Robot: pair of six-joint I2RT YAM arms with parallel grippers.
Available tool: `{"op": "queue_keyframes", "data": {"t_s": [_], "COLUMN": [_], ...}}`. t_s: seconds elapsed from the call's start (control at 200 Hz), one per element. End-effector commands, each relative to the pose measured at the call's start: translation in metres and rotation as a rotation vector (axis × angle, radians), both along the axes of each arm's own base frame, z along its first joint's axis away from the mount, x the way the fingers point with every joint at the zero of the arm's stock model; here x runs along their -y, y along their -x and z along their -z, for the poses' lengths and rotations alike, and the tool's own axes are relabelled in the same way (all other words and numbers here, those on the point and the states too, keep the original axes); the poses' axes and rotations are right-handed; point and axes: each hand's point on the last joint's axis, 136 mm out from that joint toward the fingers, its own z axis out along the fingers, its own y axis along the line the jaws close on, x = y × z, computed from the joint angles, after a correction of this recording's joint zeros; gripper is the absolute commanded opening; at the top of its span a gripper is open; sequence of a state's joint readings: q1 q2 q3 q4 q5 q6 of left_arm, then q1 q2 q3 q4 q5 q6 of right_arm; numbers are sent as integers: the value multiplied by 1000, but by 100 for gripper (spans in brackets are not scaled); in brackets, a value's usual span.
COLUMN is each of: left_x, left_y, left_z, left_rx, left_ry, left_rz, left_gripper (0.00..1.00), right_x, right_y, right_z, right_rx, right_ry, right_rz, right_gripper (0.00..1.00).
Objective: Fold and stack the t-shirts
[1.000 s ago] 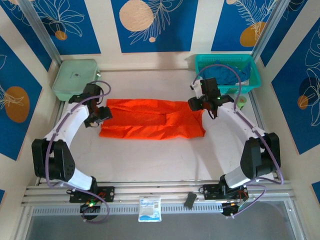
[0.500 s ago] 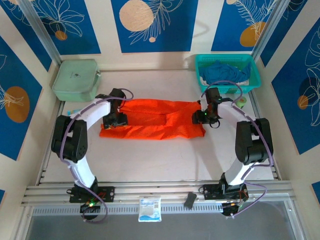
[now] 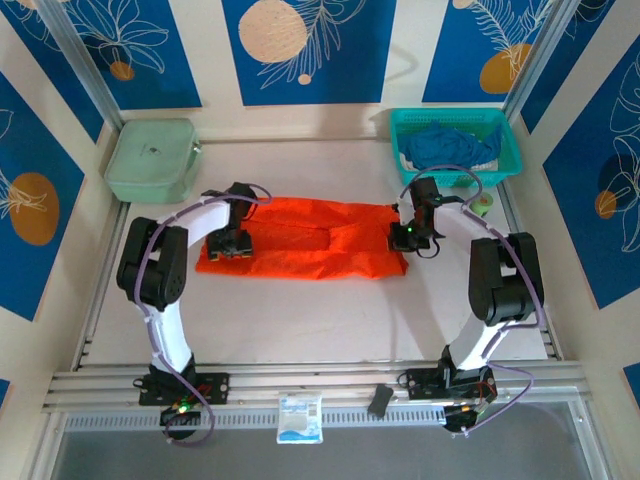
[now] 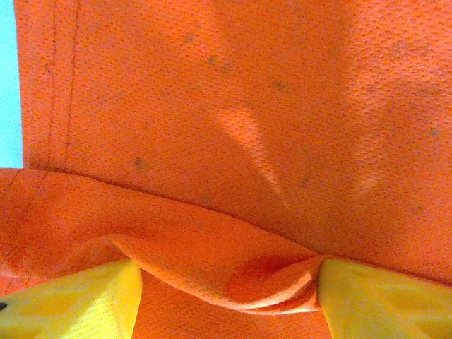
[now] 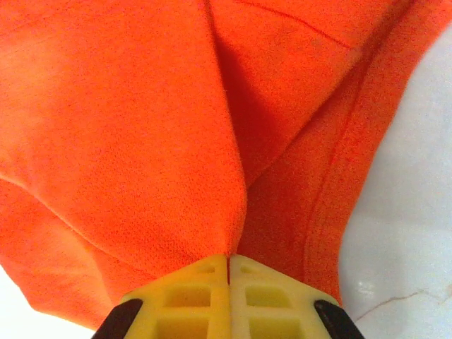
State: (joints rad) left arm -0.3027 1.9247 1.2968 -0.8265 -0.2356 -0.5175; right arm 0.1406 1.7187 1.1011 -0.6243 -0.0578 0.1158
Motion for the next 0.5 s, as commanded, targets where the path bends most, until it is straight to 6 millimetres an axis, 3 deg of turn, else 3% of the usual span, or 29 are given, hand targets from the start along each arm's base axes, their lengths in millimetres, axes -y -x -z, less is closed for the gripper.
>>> {"op": "queue_keyframes", "data": {"t_s": [0.0, 0.335, 0.495], "left_x": [-15, -18, -17], "left_y": [11, 13, 13], "left_z": [22, 23, 22], "left_rx": [-68, -76, -76], "left_ry": [-86, -106, -112], "left_rz": [-9, -4, -1], "left_gripper": [67, 67, 67], "right_x": [0, -9, -17], "right_y": [-4, -44, -59], "right_z": [1, -13, -5], "right_rx": [-21, 182, 277], "right_ry": [-8, 79, 182], "right_rz": [-13, -149, -244], "right_gripper": [0, 0, 0]}}
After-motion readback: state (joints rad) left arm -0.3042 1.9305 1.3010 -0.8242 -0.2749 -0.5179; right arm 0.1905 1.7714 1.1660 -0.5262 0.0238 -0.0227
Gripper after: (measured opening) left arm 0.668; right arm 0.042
